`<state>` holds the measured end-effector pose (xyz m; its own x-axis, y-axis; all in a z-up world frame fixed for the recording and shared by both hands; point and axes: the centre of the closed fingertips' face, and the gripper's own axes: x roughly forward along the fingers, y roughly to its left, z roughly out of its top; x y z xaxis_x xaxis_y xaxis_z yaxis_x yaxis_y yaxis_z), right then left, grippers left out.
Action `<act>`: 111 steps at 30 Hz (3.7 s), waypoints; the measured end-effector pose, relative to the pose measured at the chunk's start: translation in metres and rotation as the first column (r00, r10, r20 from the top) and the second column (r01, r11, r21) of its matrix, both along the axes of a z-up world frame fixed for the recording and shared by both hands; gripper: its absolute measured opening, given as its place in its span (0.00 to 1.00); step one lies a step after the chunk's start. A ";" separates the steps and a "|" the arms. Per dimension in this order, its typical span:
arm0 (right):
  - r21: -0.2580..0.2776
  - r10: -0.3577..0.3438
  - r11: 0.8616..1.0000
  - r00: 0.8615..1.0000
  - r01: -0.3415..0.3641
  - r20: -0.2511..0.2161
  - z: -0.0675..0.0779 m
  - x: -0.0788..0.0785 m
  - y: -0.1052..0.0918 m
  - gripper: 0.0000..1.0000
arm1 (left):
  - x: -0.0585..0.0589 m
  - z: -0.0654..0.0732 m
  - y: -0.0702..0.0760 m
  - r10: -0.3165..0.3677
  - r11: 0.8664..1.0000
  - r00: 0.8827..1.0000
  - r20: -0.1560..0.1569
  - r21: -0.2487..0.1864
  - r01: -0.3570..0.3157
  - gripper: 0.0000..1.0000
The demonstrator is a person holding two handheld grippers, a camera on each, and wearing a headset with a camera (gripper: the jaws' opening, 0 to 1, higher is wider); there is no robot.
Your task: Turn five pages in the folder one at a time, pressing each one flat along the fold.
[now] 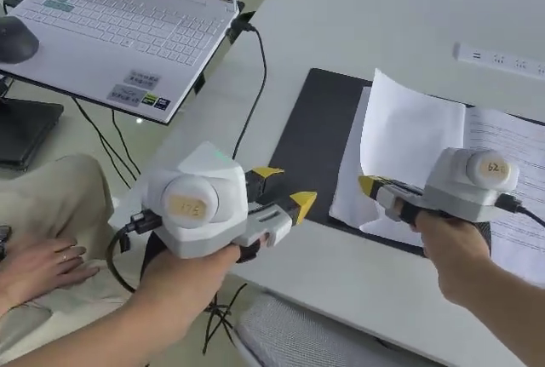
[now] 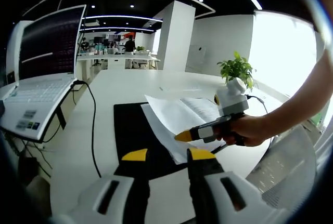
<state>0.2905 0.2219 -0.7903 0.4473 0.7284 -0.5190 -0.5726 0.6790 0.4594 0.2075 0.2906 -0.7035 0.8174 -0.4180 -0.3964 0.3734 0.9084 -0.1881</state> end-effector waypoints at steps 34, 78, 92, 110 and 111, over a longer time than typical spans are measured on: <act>0.391 -0.161 0.904 0.985 0.172 -0.059 0.095 -0.025 -0.028 0.12 | 0.007 -0.020 -0.014 -0.067 0.997 0.997 -0.031 0.047 0.068 0.21; 0.298 -0.167 0.950 0.962 0.098 0.215 0.116 0.033 -0.173 0.07 | 0.051 -0.104 -0.085 -0.216 0.958 0.970 -0.115 0.167 0.234 0.07; 0.092 0.147 0.981 0.968 -0.168 0.202 0.019 0.076 -0.140 0.01 | 0.055 -0.104 -0.083 -0.201 0.963 0.976 -0.088 0.163 0.213 0.04; 0.065 0.175 0.978 0.955 -0.196 0.240 -0.006 0.109 -0.135 0.00 | 0.056 -0.103 -0.084 -0.201 0.962 0.976 -0.085 0.172 0.213 0.05; 0.069 0.173 0.978 0.956 -0.195 0.239 -0.007 0.111 -0.135 0.00 | 0.056 -0.103 -0.084 -0.200 0.962 0.976 -0.087 0.172 0.212 0.05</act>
